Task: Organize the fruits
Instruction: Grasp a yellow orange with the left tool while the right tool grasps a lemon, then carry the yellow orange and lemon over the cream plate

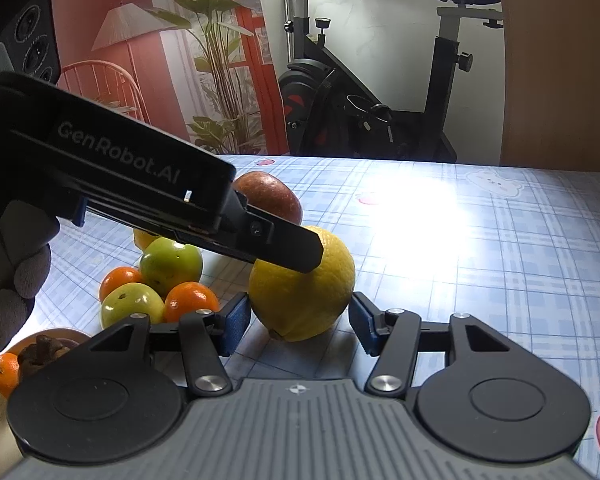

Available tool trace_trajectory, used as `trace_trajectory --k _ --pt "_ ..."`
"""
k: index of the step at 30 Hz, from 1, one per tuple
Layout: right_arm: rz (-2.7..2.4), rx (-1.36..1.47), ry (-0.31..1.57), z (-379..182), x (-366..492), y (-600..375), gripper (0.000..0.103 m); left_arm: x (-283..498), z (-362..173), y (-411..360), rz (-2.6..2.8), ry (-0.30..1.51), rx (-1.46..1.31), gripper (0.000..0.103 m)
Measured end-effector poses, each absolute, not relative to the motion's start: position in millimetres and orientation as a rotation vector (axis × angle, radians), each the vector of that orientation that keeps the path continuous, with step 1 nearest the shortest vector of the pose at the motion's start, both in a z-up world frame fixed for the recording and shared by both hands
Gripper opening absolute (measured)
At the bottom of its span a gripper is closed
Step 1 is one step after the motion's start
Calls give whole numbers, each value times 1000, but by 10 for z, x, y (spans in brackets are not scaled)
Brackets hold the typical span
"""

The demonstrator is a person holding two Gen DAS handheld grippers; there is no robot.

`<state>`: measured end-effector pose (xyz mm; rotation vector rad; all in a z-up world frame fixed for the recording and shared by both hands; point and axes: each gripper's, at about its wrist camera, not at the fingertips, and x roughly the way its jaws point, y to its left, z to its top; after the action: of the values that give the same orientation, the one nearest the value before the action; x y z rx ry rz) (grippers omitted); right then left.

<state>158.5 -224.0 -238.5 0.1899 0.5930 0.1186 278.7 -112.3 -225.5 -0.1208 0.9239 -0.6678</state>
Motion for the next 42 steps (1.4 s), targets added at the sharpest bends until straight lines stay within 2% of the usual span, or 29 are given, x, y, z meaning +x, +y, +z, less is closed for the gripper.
trace_trajectory --k 11,24,42 --pt "123 149 571 -2081 1195 -2092 57 2387 -1982 -1031 -700 899 -124 45" --pt "175 111 556 -1794 704 -1510 57 1701 -1709 -580 -695 886 -118 45" --pt "212 102 705 -2101 237 -1110 57 1138 -2110 -332 -698 1005 -108 45"
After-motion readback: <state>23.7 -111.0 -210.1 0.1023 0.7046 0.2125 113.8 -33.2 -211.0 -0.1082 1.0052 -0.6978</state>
